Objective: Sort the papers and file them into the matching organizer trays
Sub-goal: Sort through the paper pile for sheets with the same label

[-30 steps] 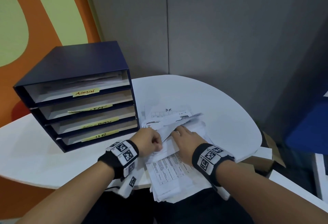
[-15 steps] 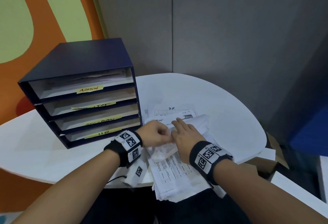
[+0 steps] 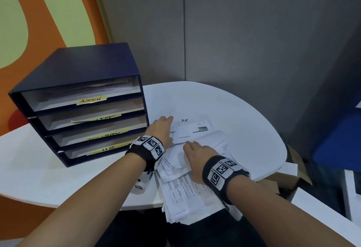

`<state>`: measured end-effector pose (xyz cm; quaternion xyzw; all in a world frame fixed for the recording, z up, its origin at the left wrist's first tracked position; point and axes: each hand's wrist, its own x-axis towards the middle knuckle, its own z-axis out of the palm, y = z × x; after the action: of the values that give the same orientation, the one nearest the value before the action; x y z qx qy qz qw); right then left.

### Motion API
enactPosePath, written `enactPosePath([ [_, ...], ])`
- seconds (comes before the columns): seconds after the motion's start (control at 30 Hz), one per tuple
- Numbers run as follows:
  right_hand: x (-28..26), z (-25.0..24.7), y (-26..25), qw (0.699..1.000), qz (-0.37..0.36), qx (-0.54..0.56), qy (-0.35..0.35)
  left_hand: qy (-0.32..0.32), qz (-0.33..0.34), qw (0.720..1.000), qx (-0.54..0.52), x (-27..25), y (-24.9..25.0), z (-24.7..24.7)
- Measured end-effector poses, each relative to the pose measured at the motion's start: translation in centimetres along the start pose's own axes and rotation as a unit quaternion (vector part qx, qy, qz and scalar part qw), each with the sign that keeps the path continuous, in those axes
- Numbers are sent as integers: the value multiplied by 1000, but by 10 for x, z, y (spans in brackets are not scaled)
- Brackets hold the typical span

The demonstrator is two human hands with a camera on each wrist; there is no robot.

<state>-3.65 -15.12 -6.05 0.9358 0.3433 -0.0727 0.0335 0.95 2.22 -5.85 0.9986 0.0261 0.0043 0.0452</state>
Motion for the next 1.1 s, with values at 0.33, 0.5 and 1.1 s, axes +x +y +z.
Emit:
enactPosePath([
  [0.33, -2, 1, -1, 1000, 8, -10, -16, 74, -17, 995, -60, -15, -6, -22],
  [0.5, -1, 4, 0, 1000, 10, -13, -24, 114, 24, 993, -26, -17, -8, -16],
  [1.1, -2, 13, 6, 1000, -2, 9, -4, 74, 28, 996, -40, -52, -3, -12],
])
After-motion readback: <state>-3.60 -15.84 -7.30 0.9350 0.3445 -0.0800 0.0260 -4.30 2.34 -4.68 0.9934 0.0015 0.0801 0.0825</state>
